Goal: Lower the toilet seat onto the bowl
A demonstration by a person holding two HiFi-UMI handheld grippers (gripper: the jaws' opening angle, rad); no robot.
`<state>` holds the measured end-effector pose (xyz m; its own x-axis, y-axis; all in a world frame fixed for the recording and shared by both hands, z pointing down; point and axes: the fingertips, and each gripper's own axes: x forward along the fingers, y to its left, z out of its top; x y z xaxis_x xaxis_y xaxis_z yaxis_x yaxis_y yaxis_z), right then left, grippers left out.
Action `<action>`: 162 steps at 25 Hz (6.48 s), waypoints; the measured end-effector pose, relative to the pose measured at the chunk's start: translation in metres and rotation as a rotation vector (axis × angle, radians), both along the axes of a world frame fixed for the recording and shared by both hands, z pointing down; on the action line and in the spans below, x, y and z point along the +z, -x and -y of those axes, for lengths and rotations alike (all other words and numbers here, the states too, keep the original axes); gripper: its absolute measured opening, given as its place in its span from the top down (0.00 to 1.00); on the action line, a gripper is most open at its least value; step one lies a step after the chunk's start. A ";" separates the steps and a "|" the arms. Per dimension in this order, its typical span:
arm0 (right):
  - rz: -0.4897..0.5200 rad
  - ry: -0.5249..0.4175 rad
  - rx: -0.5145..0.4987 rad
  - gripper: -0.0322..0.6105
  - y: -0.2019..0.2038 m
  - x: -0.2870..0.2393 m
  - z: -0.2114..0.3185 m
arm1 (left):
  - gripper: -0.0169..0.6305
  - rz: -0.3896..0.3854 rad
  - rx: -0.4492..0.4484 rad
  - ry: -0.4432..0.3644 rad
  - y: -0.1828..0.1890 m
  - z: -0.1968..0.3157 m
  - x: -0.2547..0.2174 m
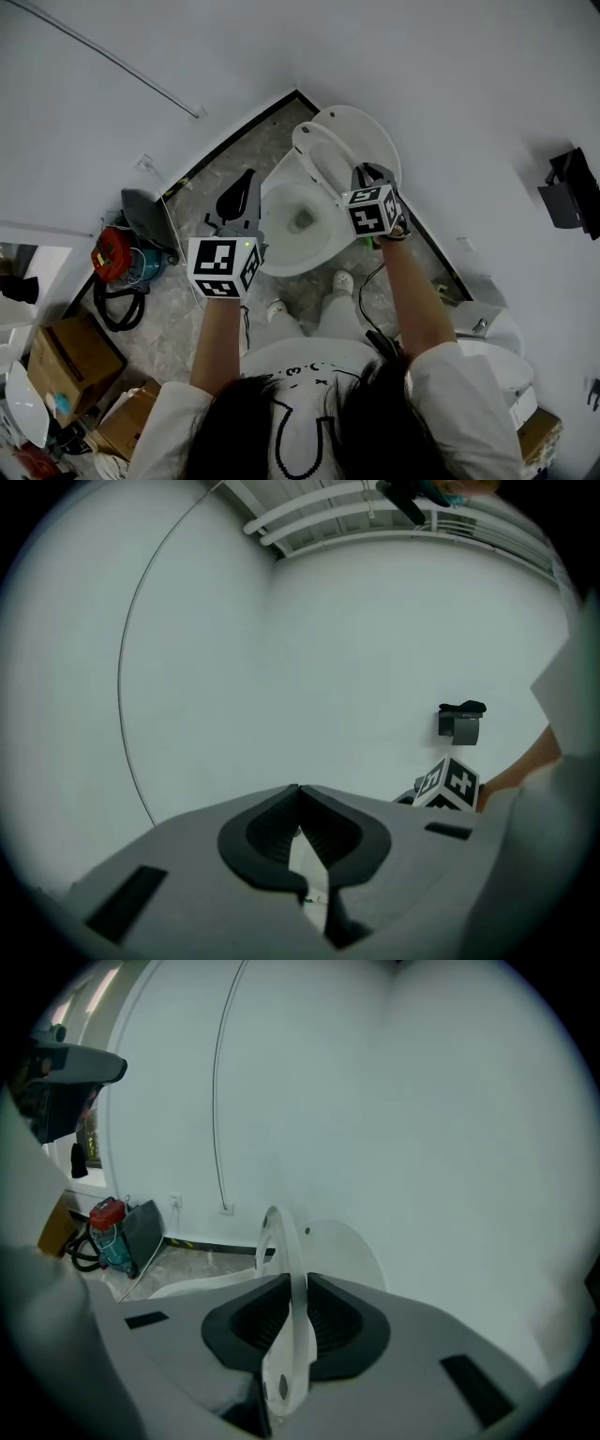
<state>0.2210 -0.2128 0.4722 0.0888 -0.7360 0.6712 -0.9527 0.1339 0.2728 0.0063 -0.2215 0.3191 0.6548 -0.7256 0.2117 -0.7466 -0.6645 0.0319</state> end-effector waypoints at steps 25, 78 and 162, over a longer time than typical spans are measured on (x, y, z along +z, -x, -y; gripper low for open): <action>0.153 0.108 -0.036 0.81 0.089 0.019 -0.032 | 0.96 -0.012 0.042 0.048 0.090 -0.018 0.022; 0.519 0.439 -0.436 0.65 0.232 0.108 -0.074 | 0.96 0.011 -0.150 0.268 0.123 -0.025 0.157; 0.299 0.731 -0.493 0.59 0.355 0.421 -0.109 | 0.96 0.099 -0.307 0.494 0.265 -0.012 0.372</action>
<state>-0.1335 -0.1039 0.8932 -0.3725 -0.0299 0.9276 -0.7598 0.5837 -0.2863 -0.2582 -0.2092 0.6910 0.3906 -0.6785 0.6222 -0.9175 -0.3418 0.2032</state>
